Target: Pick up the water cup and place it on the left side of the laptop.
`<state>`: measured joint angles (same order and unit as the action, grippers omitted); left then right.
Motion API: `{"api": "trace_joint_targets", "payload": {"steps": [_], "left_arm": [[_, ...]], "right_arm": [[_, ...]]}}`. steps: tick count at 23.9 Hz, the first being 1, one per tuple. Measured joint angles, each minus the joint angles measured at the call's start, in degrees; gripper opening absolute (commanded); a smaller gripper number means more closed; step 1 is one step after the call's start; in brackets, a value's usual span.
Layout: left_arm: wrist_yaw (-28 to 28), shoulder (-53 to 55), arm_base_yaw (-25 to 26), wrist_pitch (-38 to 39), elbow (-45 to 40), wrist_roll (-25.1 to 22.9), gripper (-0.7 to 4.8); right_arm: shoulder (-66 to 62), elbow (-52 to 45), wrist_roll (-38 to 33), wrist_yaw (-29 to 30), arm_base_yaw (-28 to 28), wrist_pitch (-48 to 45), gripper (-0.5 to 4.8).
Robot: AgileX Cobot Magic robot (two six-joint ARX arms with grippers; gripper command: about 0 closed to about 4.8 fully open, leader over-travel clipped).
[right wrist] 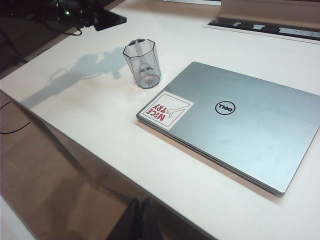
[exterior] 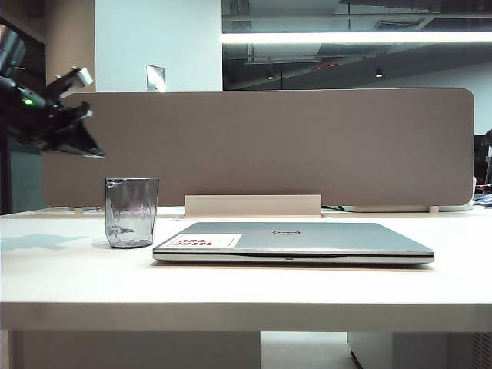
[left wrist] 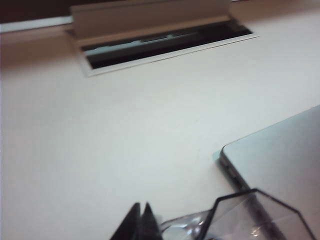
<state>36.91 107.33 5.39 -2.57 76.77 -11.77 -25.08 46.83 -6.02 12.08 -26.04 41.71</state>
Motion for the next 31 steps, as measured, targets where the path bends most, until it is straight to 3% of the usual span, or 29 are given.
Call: {"api": "trace_joint_targets", "payload": {"steps": [7, 11, 14, 31], "left_arm": [[-0.74, 5.84, -0.59, 0.22, 3.87, 1.57, -0.06], [5.16, 10.29, -0.13, 0.90, 8.81, 5.18, -0.06], [6.12, 11.37, -0.26, 2.89, 10.05, 5.81, -0.06], [6.40, 11.39, -0.31, 11.50, 10.82, -2.05, -0.06]], "right_arm": [[0.02, 0.00, 0.02, 0.04, -0.02, 0.96, -0.07], [0.02, 0.00, 0.00, 0.07, -0.02, 3.74, -0.07], [0.02, 0.00, 0.00, 0.11, -0.02, 4.33, -0.07], [0.04, 0.00, 0.00, 0.09, -0.02, 4.33, -0.07]]}}
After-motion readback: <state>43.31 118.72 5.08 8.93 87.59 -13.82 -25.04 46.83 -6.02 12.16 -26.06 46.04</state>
